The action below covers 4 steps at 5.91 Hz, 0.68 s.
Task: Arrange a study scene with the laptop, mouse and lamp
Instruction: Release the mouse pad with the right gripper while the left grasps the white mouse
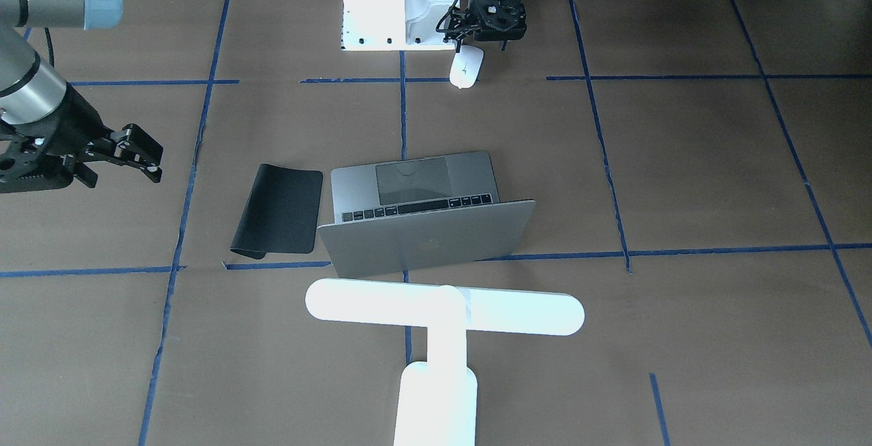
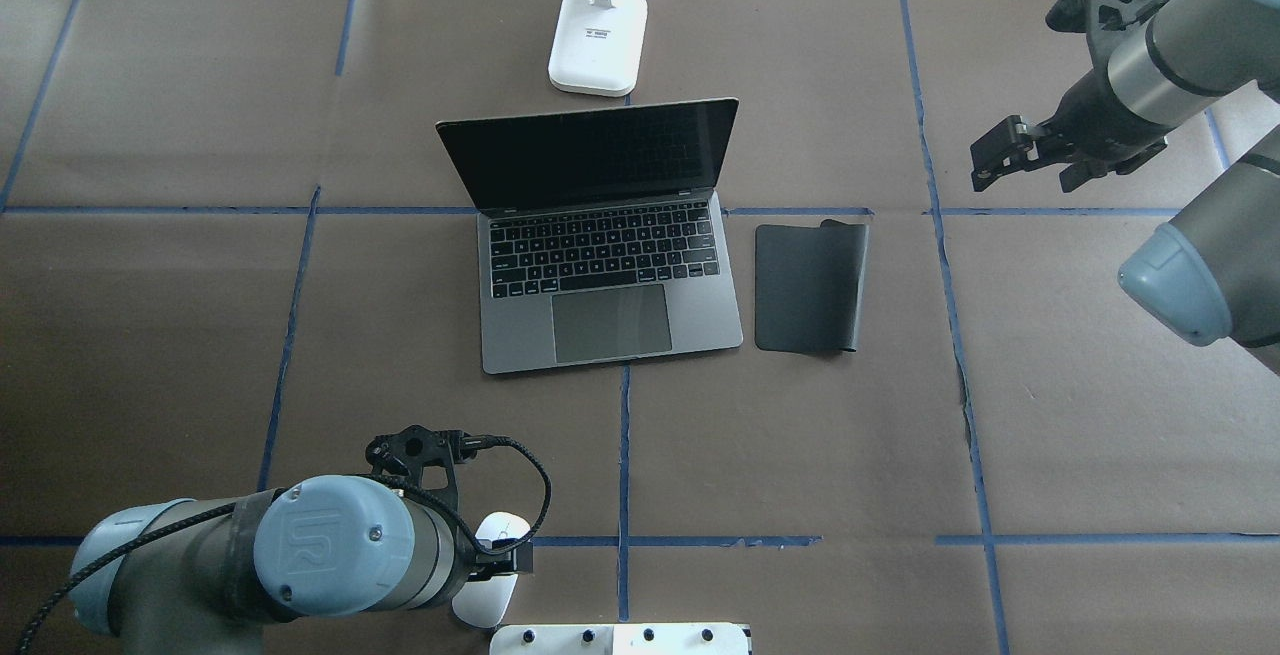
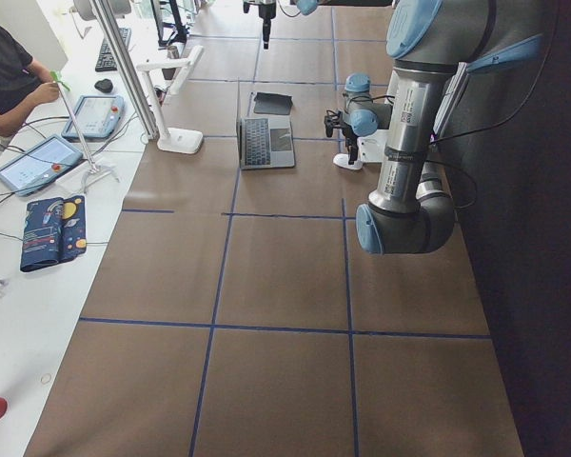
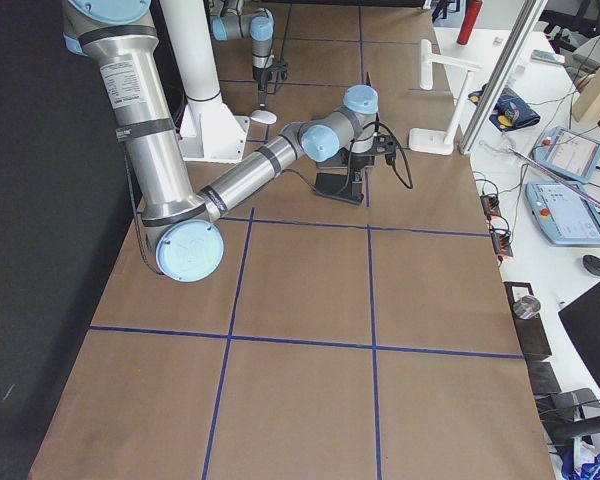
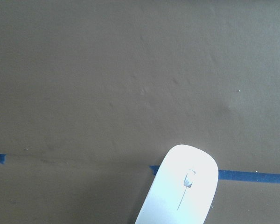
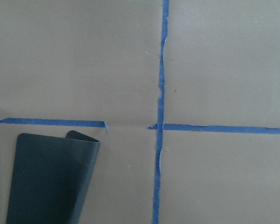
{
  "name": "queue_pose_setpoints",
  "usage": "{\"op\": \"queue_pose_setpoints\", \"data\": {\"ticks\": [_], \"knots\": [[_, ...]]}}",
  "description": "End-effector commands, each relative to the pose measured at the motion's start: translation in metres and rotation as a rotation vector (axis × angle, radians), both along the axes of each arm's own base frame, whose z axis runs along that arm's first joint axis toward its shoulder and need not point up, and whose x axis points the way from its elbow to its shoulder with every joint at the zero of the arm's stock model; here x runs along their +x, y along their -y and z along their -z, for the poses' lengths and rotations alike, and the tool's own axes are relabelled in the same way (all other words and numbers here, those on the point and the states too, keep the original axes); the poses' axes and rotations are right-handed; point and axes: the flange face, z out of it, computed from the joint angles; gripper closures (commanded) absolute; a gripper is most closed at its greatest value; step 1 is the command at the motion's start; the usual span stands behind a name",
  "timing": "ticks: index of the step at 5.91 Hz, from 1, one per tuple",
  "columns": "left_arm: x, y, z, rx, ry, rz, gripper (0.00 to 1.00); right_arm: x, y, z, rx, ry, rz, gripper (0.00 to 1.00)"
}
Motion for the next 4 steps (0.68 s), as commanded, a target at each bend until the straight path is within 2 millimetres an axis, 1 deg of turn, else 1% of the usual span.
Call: {"op": "queue_pose_setpoints", "data": {"ticks": [1, 2, 3, 4], "knots": [[0.016, 0.0, -0.001, 0.003, -0.012, -0.003, 0.0, 0.041, 0.006, 0.0, 0.034, -0.049, 0.034, 0.0], [0.022, 0.0, -0.001, 0.002, -0.007, -0.005, 0.0, 0.045, 0.007, -0.002, 0.041, -0.052, 0.038, 0.0], [0.029, 0.001, -0.005, 0.001, 0.005, -0.005, 0.0, 0.048, 0.008, -0.002, 0.044, -0.052, 0.035, 0.0], [0.031, 0.002, -0.007, 0.002, 0.01, -0.003, 0.0, 0.048, 0.009, -0.001, 0.045, -0.051, 0.033, 0.0]]}}
